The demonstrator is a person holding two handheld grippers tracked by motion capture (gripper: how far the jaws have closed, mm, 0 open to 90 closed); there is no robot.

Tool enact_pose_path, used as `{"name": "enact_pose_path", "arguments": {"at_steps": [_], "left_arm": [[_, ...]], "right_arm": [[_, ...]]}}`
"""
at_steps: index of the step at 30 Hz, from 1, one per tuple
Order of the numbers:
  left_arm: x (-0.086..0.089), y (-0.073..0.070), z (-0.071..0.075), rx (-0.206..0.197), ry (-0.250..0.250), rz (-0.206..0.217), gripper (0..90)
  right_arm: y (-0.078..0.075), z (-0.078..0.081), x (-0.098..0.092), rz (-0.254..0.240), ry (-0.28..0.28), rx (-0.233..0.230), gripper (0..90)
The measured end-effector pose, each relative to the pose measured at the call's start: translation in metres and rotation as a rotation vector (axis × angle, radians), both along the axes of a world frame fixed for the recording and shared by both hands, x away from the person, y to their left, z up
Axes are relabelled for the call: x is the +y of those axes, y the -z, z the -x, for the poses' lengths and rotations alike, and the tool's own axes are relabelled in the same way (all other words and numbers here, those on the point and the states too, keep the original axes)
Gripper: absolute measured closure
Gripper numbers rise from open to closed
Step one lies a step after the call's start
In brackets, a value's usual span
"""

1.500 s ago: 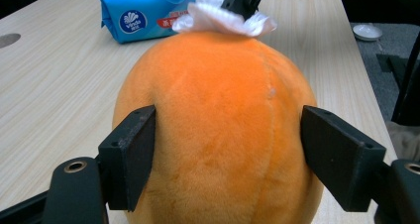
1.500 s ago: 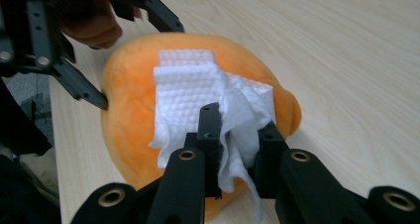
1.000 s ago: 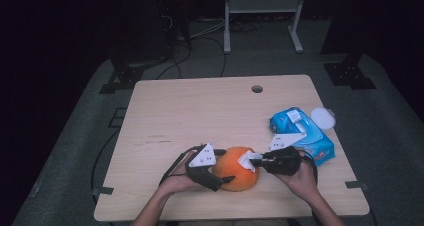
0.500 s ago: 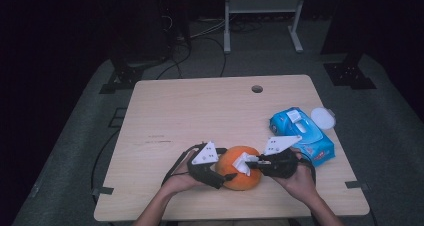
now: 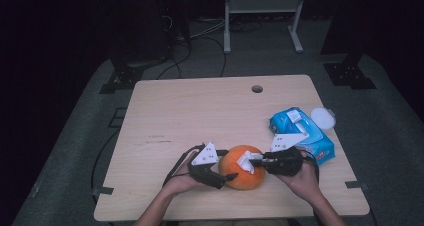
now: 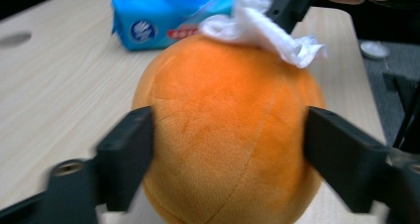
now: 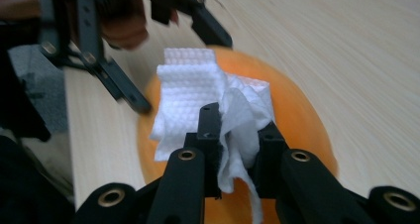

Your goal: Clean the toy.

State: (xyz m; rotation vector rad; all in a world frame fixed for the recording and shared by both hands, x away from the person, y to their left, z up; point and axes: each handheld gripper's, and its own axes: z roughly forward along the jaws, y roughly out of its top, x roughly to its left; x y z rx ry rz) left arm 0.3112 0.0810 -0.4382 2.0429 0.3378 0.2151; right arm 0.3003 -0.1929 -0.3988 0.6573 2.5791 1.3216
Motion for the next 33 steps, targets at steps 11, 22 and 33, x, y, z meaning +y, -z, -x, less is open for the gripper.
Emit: {"name": "enact_pose_path", "arguments": {"at_steps": [11,22,33], "left_arm": [[0.0,-0.02,0.01,-0.036,0.045,-0.012,32.1],[0.005,-0.003,0.0,0.076,0.039,0.031,21.9],[0.0,-0.011,0.002,0.063,-0.001,0.013,13.2]], "right_arm": [[-0.011,0.01,0.009,0.0,-0.01,-0.06,77.6],[0.006,-0.002,-0.003,0.011,-0.001,0.033,77.5],[0.002,0.002,0.007,0.028,-0.006,-0.026,77.9]]}}
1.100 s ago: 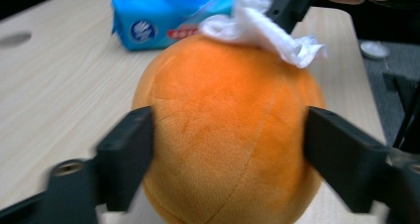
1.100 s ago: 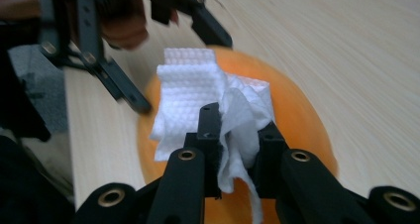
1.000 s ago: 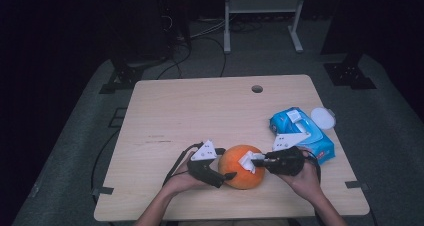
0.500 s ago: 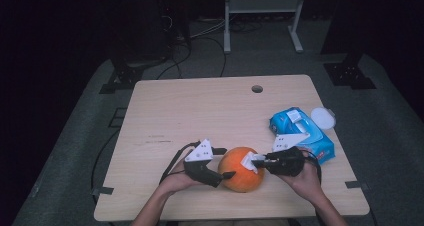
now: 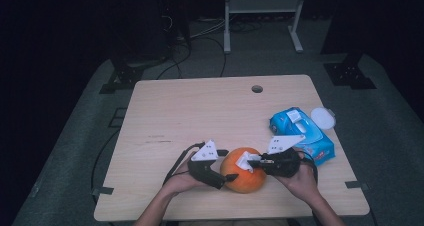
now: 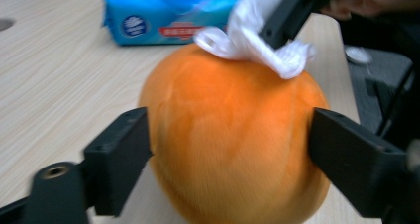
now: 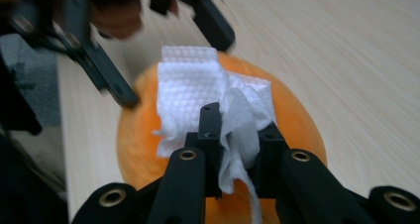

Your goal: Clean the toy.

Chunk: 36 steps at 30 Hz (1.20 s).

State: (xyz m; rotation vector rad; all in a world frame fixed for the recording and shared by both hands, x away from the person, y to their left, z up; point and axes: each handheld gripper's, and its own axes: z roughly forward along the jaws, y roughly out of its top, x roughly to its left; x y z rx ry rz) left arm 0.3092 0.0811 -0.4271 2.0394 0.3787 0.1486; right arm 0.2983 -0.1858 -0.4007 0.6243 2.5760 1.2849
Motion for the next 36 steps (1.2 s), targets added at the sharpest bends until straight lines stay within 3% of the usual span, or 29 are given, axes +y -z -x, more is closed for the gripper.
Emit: {"name": "enact_pose_path", "arguments": {"at_steps": [1,2,4,7,10,11,15,17,19,21,22,25,27,28,29,33,36], "left_arm": [[0.001,0.0,-0.001,0.025,-0.007,0.002,10.6],[0.001,0.0,-0.001,0.025,-0.007,0.002,10.2],[-0.003,0.006,-0.001,0.07,-0.02,-0.031,9.8],[-0.01,0.015,-0.003,0.114,-0.005,-0.013,11.5],[-0.01,0.014,0.0,0.098,0.013,0.01,27.2],[-0.006,0.008,-0.001,0.082,0.024,0.024,30.8],[0.002,-0.004,-0.002,0.023,0.031,0.052,34.2],[0.009,-0.01,-0.004,-0.003,0.005,0.055,33.6],[0.01,-0.009,-0.005,0.006,-0.013,0.042,29.2],[0.012,-0.006,-0.009,0.084,-0.005,0.067,23.5],[0.012,-0.006,-0.008,0.097,-0.008,0.072,20.2],[0.006,-0.008,-0.005,0.086,-0.021,0.067,14.9],[-0.001,-0.007,-0.001,0.034,-0.029,0.024,18.8],[-0.001,-0.007,-0.001,0.034,-0.029,0.024,22.0],[-0.004,-0.007,0.002,-0.007,-0.034,0.012,24.2],[-0.011,-0.008,0.011,-0.085,0.005,-0.006,28.5],[-0.014,-0.008,0.014,-0.134,0.029,-0.019,28.9]], "right_arm": [[0.001,-0.002,-0.003,-0.002,0.015,0.006,77.9],[0.001,-0.002,-0.003,-0.002,0.015,0.006,77.9],[-0.001,-0.005,-0.013,-0.018,0.062,0.018,77.9],[0.0,-0.004,-0.016,-0.042,0.056,0.043,77.9],[-0.002,-0.001,-0.013,-0.032,0.053,0.026,77.9],[-0.005,0.001,-0.012,-0.051,0.048,0.022,78.0],[-0.011,0.004,-0.012,-0.11,0.041,0.022,78.1],[-0.015,0.007,-0.008,-0.112,0.035,0.002,78.1],[-0.013,0.006,-0.007,-0.101,0.045,0.005,78.1],[-0.003,0.0,-0.006,-0.088,0.069,0.052,78.2],[0.0,-0.002,-0.007,-0.095,0.073,0.069,78.2],[0.0,-0.002,-0.007,-0.092,0.087,0.072,78.2],[-0.001,0.0,-0.004,-0.091,0.078,0.074,78.2],[-0.002,0.002,-0.002,-0.085,0.071,0.059,78.1],[-0.004,0.006,0.0,-0.072,0.064,0.033,78.2],[-0.015,0.017,0.009,-0.09,0.009,-0.038,78.1],[-0.023,0.023,0.016,-0.04,-0.002,-0.098,78.0]]}}
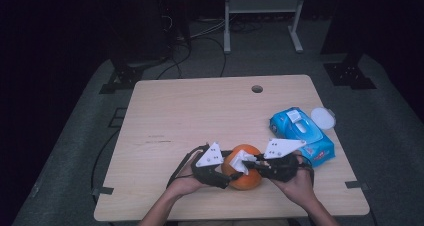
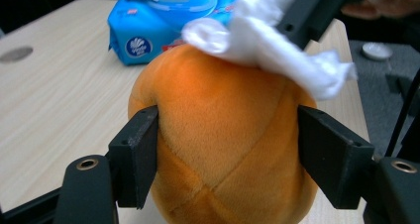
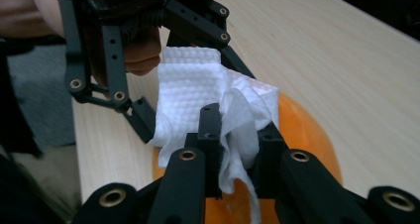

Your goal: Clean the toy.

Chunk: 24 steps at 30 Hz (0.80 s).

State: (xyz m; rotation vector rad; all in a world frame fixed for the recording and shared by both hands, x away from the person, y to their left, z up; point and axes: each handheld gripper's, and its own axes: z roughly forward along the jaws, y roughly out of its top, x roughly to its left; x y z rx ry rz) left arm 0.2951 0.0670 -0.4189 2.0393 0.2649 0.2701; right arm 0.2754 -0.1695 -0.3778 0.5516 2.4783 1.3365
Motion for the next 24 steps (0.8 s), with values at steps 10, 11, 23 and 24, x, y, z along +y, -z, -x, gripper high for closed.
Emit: {"name": "enact_pose_path", "arguments": {"at_steps": [10,11,23,24], "left_arm": [[0.001,0.0,-0.003,0.029,-0.032,0.029,27.9],[0.001,0.0,-0.003,0.029,-0.032,0.029,28.2],[-0.007,-0.001,0.004,-0.003,-0.008,0.026,16.0],[-0.007,-0.001,0.004,-0.003,-0.008,0.026,15.5]], "right_arm": [[0.002,-0.006,-0.007,0.041,0.023,0.017,78.0],[0.001,-0.004,-0.005,0.026,0.011,0.02,78.0],[-0.008,-0.007,-0.011,0.013,0.035,0.01,77.9],[-0.008,-0.007,-0.011,0.013,0.035,0.01,77.9]]}}
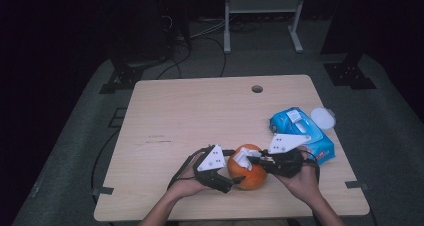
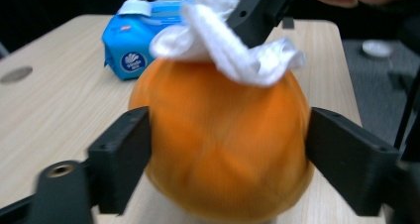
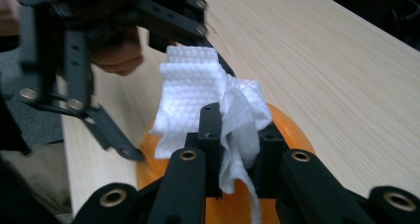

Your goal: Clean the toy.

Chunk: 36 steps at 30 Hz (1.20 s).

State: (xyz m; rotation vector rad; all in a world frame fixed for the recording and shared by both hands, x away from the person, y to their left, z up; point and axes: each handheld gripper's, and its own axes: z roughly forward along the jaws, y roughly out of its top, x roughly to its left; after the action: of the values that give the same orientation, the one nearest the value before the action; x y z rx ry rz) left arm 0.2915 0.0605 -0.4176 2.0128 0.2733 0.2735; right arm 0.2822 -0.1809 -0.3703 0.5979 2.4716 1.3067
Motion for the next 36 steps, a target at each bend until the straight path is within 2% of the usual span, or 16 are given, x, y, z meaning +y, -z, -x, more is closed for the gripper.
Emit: {"name": "enact_pose_path", "arguments": {"at_steps": [1,4,7,11,13,16,18,21,22,25,26,28,30,31,33,36], "left_arm": [[-0.003,0.002,-0.002,0.042,-0.013,0.022,16.6],[-0.007,0.003,0.001,0.035,-0.025,0.014,20.4],[-0.005,0.004,0.003,0.003,-0.016,-0.012,24.8],[0.0,0.004,0.0,0.006,-0.006,-0.022,29.4],[0.003,0.006,-0.003,0.02,-0.01,-0.024,29.4],[0.01,0.01,-0.009,0.043,-0.025,-0.016,28.2],[0.011,0.01,-0.012,0.067,-0.047,0.003,22.7],[0.01,0.006,-0.012,0.117,-0.027,0.06,14.9],[0.008,0.004,-0.011,0.125,-0.028,0.055,14.7],[0.005,0.004,-0.009,0.122,-0.031,0.024,15.8],[0.006,0.007,-0.008,0.107,-0.022,0.01,18.2],[0.008,0.009,-0.008,0.113,-0.03,0.028,21.3],[0.007,0.009,-0.007,0.108,-0.036,0.031,22.6],[0.002,0.007,-0.003,0.07,-0.025,0.02,23.1],[-0.003,0.005,0.001,0.026,0.0,-0.003,23.2],[-0.006,0.005,0.005,-0.001,0.016,-0.012,23.2]], "right_arm": [[0.0,-0.001,-0.003,-0.01,0.001,0.011,77.9],[0.001,0.002,0.003,0.003,-0.013,0.009,78.0],[0.002,0.005,0.01,-0.001,-0.049,0.012,78.0],[-0.001,0.005,0.005,-0.005,-0.028,0.004,78.0],[-0.001,0.001,-0.002,-0.006,0.007,0.0,78.0],[0.008,-0.011,-0.016,-0.01,0.048,0.048,77.9],[0.016,-0.015,-0.019,-0.02,0.052,0.085,77.9],[0.018,-0.015,-0.016,-0.015,0.05,0.088,77.9],[0.018,-0.014,-0.013,-0.024,0.04,0.091,77.9],[0.017,-0.009,-0.005,-0.021,0.008,0.088,77.9],[0.016,-0.002,0.006,0.0,-0.022,0.066,78.0],[0.013,0.002,0.011,0.045,-0.016,0.026,77.9],[0.012,0.001,0.01,0.043,-0.01,0.027,77.9],[0.009,0.001,0.01,0.029,-0.006,0.026,77.9],[0.008,0.004,0.013,0.018,-0.019,0.015,77.8],[0.005,0.01,0.02,0.01,-0.041,0.003,77.8]]}}
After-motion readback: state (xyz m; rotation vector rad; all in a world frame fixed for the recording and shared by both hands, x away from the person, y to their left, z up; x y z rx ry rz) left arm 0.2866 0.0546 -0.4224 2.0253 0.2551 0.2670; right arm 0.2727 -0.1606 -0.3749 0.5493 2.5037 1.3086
